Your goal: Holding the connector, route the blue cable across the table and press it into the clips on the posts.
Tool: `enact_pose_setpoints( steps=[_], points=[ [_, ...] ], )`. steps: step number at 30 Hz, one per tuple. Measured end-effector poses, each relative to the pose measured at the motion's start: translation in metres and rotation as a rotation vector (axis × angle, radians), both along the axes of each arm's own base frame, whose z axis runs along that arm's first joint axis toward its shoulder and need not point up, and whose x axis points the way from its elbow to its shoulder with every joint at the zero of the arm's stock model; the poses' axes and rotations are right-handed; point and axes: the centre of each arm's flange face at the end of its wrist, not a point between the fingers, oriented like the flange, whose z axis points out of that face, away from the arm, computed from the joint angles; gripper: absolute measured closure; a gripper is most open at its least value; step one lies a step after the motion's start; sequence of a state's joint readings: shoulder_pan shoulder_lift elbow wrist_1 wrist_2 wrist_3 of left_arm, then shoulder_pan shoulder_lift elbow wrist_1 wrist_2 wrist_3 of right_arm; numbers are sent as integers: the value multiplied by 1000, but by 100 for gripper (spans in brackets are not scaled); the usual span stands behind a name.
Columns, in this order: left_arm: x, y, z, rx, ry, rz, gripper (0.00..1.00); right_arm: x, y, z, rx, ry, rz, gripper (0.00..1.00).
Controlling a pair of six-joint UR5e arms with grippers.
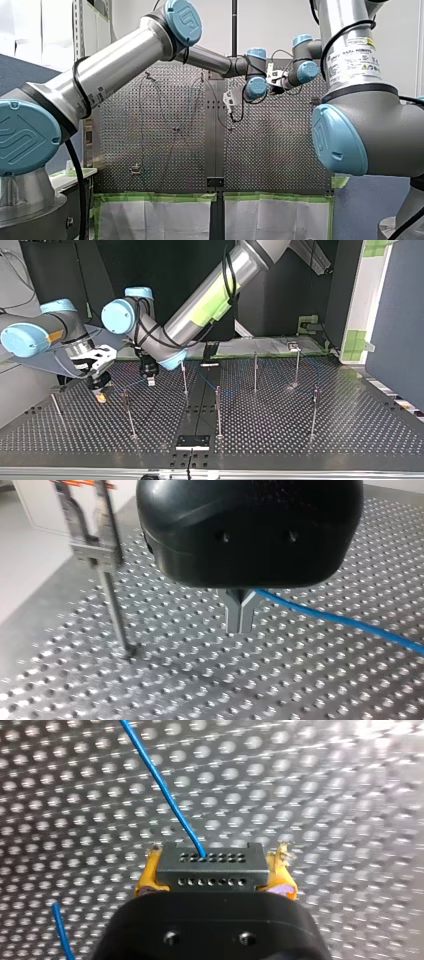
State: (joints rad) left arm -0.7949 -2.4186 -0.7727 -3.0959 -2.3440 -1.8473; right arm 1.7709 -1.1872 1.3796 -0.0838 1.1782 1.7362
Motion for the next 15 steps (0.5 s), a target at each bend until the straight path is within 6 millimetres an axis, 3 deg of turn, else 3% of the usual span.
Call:
enact_pose_setpoints(
  steps=[8, 15],
  points=[
    [-4, 3, 21, -11, -19, -1, 100, -3, 10, 40, -29, -43, -4, 100],
    [-6, 4, 30, -20, -27, -2, 100, -3, 16, 55, -34, -46, -2, 100]
  ],
)
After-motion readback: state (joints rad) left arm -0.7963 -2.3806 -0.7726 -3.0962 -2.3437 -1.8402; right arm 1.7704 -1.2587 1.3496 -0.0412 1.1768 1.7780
